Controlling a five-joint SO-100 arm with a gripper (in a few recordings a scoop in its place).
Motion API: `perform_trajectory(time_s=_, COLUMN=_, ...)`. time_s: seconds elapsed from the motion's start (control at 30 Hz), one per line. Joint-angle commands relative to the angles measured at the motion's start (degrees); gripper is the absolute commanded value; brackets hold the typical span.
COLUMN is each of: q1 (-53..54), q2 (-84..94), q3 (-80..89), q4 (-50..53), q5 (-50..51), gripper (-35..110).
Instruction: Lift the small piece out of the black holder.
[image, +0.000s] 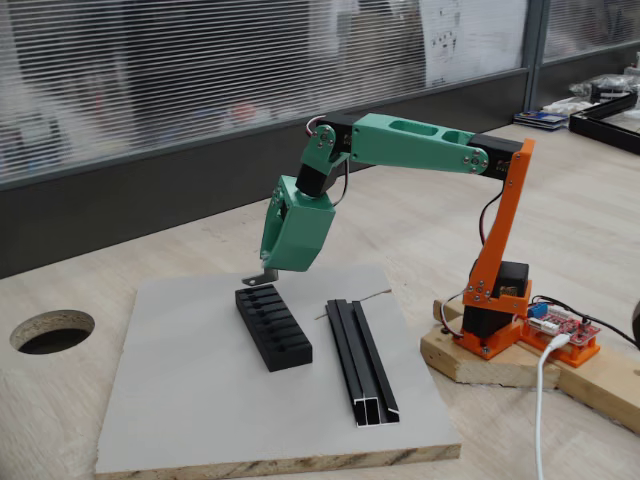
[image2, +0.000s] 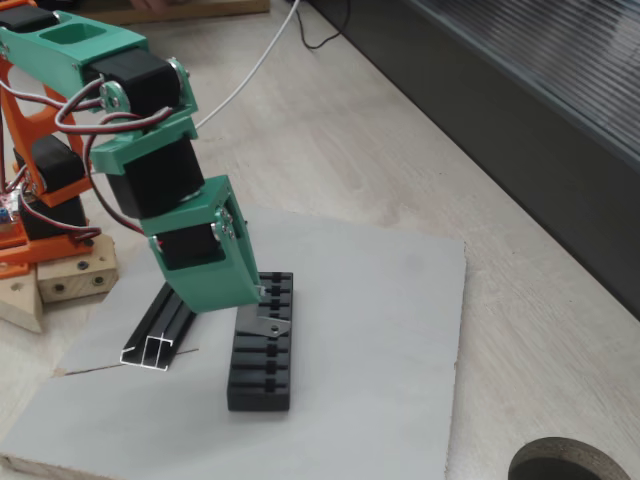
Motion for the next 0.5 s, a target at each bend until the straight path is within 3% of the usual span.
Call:
perform_trajectory(time_s=0.0, q1=0.62, q2=6.15, q3=-0.79, q4=0.79, q5=0.88, gripper=5)
perform_trajectory(time_s=0.47, q1=0.70, q2=13.45, q3=-0.88, q4=0.18, q5=0.88, gripper=5)
